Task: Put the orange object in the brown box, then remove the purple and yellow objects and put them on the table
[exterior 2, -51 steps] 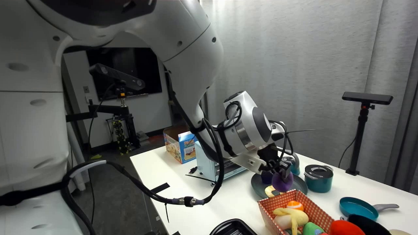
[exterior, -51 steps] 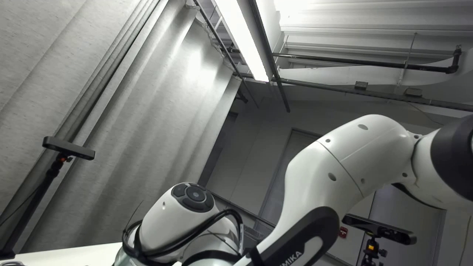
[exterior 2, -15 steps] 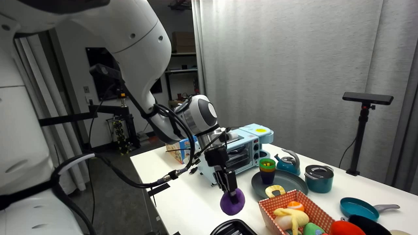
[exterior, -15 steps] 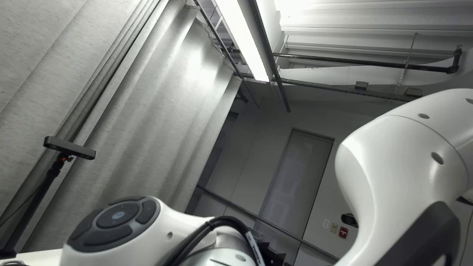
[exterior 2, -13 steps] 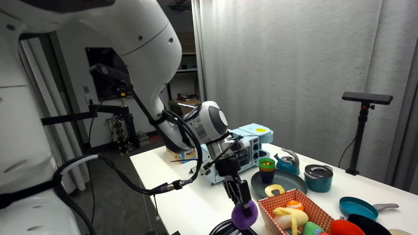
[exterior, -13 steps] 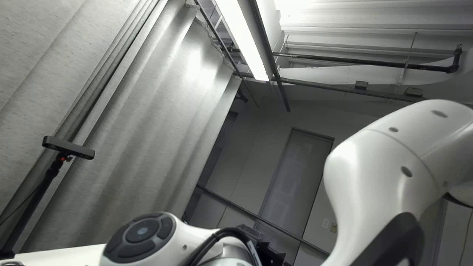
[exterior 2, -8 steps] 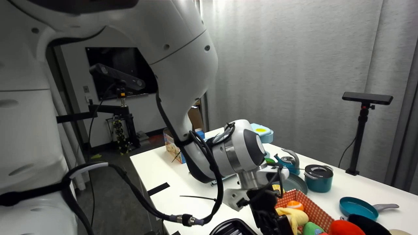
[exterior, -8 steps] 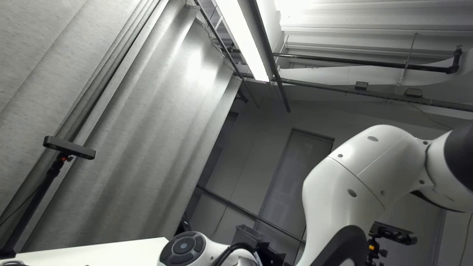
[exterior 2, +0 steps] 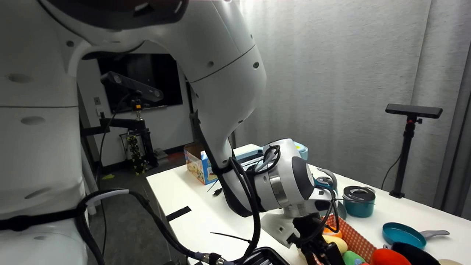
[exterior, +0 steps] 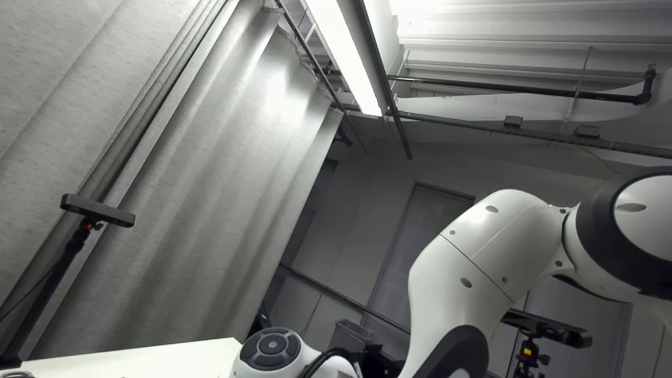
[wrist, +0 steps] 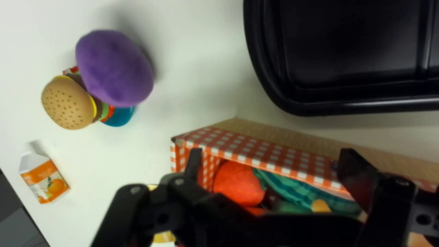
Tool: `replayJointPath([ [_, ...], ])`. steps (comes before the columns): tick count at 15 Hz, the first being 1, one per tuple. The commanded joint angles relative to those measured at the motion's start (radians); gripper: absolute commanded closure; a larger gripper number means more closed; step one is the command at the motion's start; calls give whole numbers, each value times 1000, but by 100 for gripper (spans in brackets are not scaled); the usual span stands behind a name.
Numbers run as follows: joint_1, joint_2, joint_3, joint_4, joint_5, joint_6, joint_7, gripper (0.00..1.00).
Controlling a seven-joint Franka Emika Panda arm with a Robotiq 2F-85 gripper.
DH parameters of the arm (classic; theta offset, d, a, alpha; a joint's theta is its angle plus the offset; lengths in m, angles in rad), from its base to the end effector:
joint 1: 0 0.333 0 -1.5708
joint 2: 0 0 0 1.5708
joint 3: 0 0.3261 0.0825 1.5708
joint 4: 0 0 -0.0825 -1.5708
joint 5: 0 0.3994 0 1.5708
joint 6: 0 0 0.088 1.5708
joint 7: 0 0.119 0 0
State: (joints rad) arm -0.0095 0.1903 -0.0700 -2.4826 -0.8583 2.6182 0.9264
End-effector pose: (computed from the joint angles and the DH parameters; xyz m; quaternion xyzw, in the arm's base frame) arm 0.4724 -0.0262 0.1924 0.9716 -0.1164 0.0593 0.1972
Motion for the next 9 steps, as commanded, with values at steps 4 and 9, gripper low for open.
replayJointPath([
  [4, 8, 7, -5, 100, -50, 75, -25, 0],
  [9, 1, 36, 2, 182, -25, 142, -15, 0],
])
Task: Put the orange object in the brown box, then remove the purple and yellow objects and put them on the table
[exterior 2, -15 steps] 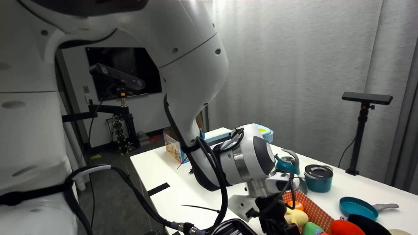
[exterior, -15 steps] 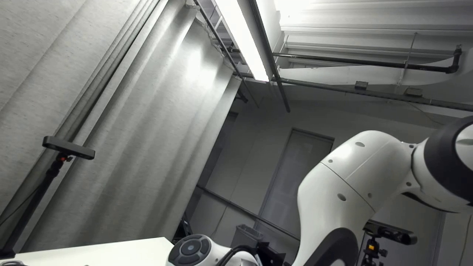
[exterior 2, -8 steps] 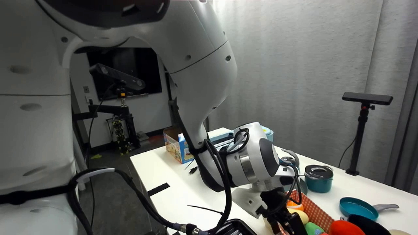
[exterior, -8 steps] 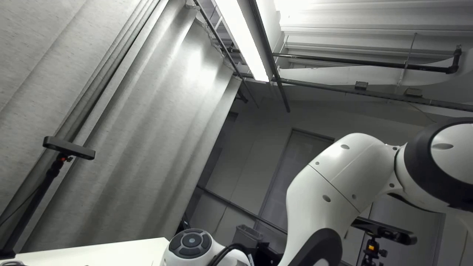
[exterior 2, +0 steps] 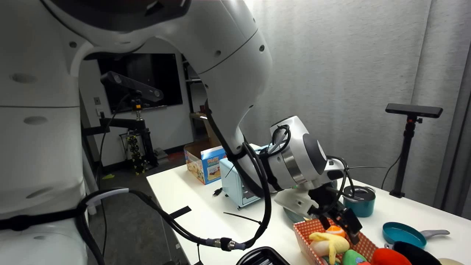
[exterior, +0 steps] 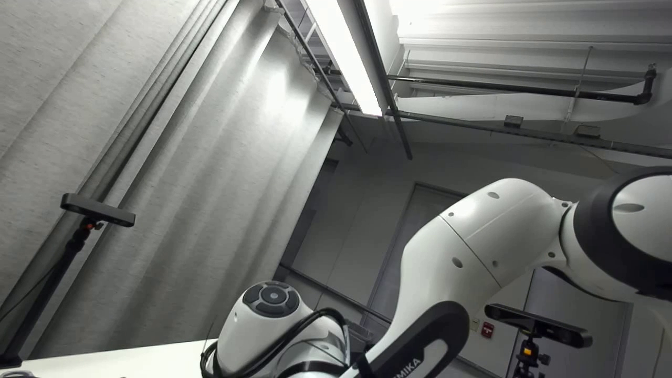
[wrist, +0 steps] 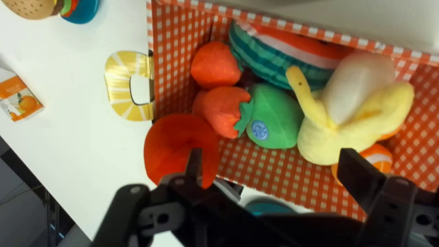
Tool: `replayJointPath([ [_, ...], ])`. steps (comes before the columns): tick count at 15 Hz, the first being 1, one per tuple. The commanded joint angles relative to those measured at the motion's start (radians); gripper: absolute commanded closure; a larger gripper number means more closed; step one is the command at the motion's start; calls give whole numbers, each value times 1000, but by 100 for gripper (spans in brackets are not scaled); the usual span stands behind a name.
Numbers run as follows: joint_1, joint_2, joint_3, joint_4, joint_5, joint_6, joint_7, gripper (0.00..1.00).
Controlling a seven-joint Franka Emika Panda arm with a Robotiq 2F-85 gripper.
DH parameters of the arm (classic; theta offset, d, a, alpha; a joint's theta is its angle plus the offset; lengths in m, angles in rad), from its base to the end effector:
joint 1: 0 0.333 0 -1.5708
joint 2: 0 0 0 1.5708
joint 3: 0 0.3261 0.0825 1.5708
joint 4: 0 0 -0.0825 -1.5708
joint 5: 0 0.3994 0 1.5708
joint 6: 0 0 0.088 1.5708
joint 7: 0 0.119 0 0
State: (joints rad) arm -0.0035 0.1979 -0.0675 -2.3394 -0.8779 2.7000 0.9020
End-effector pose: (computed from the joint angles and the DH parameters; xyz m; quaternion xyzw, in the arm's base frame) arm 0.5376 -0.0165 0.2456 0.9687 -0.0946 0.1535 0.1708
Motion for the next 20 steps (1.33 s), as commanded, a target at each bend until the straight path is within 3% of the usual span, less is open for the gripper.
replayJointPath([
  [1, -8, 41, 4, 43, 13, 88, 7, 0],
  [10, -69, 226, 58, 46, 204, 306, -35, 2],
  [11, -80, 246, 70, 49, 218, 314, -42, 26],
  [13, -105, 273, 94, 56, 234, 324, -58, 30],
  [20, -134, 256, 113, 77, 215, 282, -84, 84],
])
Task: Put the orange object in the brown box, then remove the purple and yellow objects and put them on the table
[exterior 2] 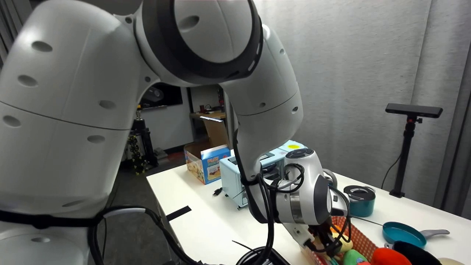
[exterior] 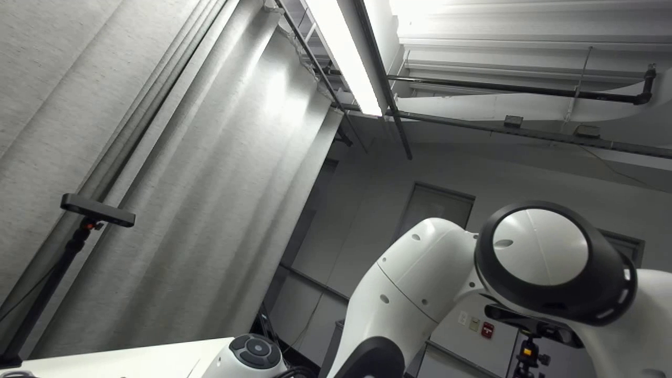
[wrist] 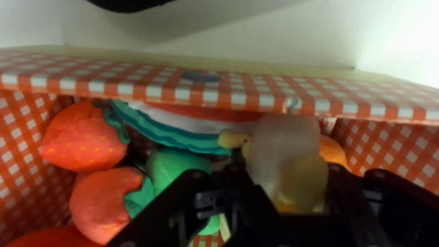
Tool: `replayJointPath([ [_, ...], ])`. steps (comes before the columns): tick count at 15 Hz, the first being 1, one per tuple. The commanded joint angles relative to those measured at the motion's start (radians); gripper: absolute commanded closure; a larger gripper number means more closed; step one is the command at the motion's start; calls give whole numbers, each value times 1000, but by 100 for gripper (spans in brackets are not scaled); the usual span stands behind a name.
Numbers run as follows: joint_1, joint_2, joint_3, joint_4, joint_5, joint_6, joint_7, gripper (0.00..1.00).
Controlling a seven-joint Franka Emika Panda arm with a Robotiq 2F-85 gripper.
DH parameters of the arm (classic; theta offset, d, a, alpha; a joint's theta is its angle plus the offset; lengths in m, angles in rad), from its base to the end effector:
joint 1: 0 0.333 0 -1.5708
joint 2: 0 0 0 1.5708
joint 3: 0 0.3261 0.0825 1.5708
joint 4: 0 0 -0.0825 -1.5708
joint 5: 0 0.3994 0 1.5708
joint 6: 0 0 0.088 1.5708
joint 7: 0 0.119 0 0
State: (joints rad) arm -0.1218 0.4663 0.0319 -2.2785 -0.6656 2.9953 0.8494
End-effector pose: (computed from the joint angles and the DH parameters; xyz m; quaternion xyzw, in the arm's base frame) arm 0.5537 -0.0060 0.1522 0.9785 -0.1465 0.1418 0.0308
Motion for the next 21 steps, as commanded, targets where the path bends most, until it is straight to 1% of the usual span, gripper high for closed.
replayJointPath([
  [1, -6, -25, 6, 17, -7, -22, -32, 90],
  [2, 2, -40, 2, 15, -15, -27, -36, 97],
  [3, 9, -58, 1, 11, -22, -32, -41, 99],
  [4, 0, -77, 20, 0, -14, -21, -53, 100],
  [5, -1, -96, 31, -8, -10, -16, -60, 97],
  [9, 1, -197, 80, -43, -8, -20, -93, 97],
  [13, -27, -289, 167, -114, 56, -32, -150, 97],
  [17, -49, -347, 274, -206, 204, -46, -220, 97],
  [18, 63, -359, 193, -234, 329, -41, -300, 97],
  [21, 121, -365, 200, -266, 540, -66, -436, 97],
])
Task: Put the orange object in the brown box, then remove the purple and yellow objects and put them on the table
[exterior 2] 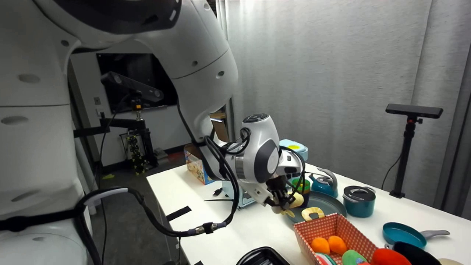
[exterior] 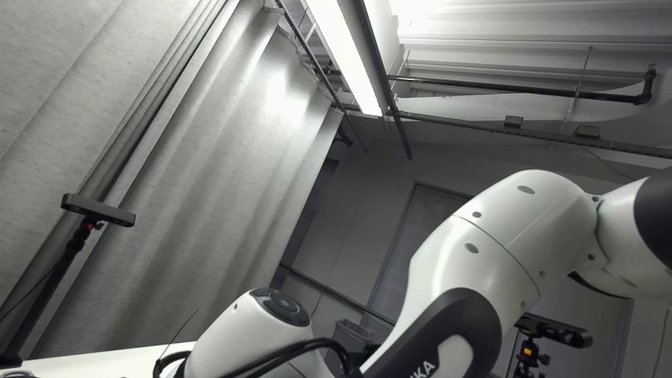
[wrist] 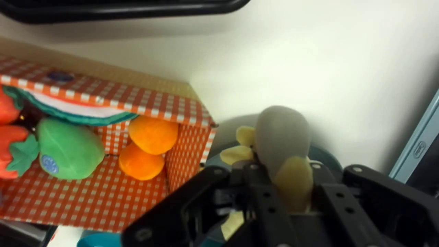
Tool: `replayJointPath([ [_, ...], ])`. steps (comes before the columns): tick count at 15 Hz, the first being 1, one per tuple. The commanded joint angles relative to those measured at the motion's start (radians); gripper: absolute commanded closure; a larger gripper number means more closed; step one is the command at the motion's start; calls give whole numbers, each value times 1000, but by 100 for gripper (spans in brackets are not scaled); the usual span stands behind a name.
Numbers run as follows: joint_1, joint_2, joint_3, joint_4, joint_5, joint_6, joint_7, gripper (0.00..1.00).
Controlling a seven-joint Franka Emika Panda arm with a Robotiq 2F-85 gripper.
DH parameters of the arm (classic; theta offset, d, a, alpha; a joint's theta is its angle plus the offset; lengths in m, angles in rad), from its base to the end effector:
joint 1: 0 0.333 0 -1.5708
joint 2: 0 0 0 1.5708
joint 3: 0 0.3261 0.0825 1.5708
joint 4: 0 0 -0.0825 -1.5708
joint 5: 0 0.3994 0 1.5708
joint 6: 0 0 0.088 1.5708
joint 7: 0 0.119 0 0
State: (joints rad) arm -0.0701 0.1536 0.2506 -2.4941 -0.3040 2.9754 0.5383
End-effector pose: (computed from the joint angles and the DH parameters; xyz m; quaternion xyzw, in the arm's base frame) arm 0.5005 0.1136 0.2475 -0.9849 0.0372 -0.1665 0.0293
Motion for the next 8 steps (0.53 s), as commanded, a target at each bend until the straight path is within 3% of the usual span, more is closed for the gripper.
replayJointPath([
  [1, 82, -45, -14, -52, 239, -57, -171, 97],
  [7, 114, 14, -1, 2, 448, -106, -419, 97],
  [8, 109, 34, -1, 25, 465, -116, -464, 73],
])
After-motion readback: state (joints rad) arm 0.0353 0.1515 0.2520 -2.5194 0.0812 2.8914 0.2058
